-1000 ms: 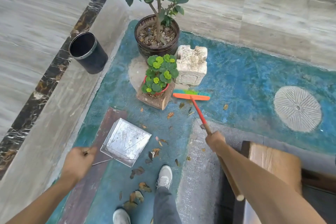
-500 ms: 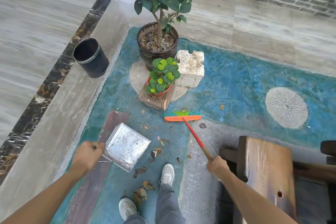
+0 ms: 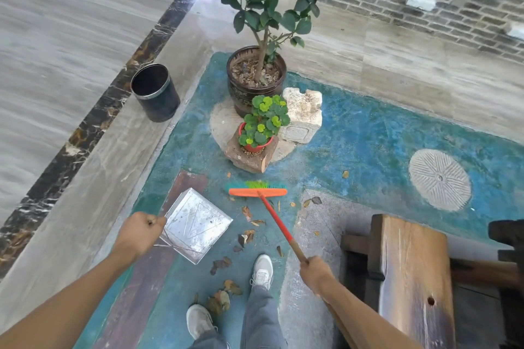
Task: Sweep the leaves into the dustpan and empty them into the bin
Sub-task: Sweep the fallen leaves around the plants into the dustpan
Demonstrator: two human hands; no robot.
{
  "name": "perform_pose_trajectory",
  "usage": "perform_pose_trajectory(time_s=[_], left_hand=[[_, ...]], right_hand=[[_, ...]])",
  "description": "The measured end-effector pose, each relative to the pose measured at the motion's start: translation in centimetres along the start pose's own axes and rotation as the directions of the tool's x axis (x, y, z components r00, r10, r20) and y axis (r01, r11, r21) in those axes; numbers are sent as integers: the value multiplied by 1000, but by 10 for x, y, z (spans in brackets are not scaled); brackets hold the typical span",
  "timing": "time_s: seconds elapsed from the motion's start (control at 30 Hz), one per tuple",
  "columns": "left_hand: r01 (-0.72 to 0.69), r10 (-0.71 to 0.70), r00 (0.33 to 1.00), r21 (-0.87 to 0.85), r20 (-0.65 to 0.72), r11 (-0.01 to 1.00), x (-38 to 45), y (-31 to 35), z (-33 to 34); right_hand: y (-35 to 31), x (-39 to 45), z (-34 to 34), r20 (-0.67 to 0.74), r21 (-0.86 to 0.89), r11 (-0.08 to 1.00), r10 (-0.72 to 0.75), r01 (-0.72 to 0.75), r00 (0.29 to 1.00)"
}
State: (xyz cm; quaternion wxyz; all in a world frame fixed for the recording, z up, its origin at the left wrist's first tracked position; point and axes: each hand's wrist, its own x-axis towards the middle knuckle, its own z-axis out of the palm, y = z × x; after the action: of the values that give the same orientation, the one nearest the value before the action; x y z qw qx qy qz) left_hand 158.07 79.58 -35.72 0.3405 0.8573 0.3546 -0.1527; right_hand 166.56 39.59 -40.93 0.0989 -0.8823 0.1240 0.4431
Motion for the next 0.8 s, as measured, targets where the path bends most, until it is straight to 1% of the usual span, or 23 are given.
perform_pose_trajectory(time_s=[0.13, 0.2, 0.33, 0.5, 0.6, 0.67, 0.73, 0.8], left_hand=[[-1, 1, 1000, 22, -25, 1000, -15, -16, -10], [10, -9, 999, 27, -36, 1000, -24, -29, -18], [32, -31, 998, 5, -53, 999, -37, -50, -27], [76, -75, 995, 8, -64, 997, -47, -79, -27], [127, -126, 988, 6, -89, 992, -51, -94, -25], [159, -158, 982, 1, -103, 987, -54, -100, -21], [180, -180, 977, -4, -113, 984, -56, -103, -19], [184, -183, 978, 1, -98, 983, -56, -105, -18]], right_hand=[[-52, -3, 6, 61, -27, 995, -97, 99, 993], [-78, -1, 4, 91, 1, 992, -122, 123, 988], [-129, -2, -4, 129, -20, 981, -189, 193, 974], [-175, 5, -1, 183, -107, 956, -252, 274, 950], [-186, 21, -2, 160, -150, 937, -291, 315, 943], [-184, 29, -8, 168, -197, 932, -273, 303, 947], [-176, 44, -11, 159, -218, 938, -239, 270, 958], [-163, 53, -17, 121, -223, 949, -200, 223, 972]])
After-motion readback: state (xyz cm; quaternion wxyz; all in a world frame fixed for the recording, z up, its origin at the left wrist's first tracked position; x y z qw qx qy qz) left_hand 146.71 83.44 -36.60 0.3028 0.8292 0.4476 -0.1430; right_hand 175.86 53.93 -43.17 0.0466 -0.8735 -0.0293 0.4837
